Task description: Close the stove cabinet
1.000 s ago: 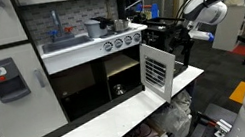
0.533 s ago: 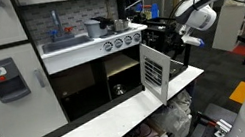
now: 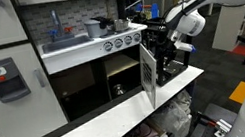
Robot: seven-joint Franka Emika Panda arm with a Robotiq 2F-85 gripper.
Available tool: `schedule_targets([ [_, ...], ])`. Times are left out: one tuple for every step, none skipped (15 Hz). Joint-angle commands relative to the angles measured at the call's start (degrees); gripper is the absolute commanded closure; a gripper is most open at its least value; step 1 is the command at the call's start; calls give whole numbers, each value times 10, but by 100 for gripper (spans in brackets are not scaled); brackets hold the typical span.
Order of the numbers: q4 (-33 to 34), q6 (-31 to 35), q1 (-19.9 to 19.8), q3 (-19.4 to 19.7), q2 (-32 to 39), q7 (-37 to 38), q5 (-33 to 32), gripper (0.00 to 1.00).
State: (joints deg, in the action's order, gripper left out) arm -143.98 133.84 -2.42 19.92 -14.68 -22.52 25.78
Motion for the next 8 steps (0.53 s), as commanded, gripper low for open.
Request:
schedule_targets([
  [9, 30, 6, -36, 36, -14, 9, 0],
  [8, 43, 10, -49, 41, -9, 4, 0],
  [6, 54, 12, -59, 46, -7, 0, 0],
  [7, 65, 16, -72, 52, -3, -6, 0],
  [6, 79, 18, -84, 58, 0, -13, 0],
  [5, 95, 21, -96, 64, 5, -23, 0],
  [5, 109, 23, -106, 69, 8, -33, 0],
  [4, 128, 24, -116, 75, 13, -47, 0],
])
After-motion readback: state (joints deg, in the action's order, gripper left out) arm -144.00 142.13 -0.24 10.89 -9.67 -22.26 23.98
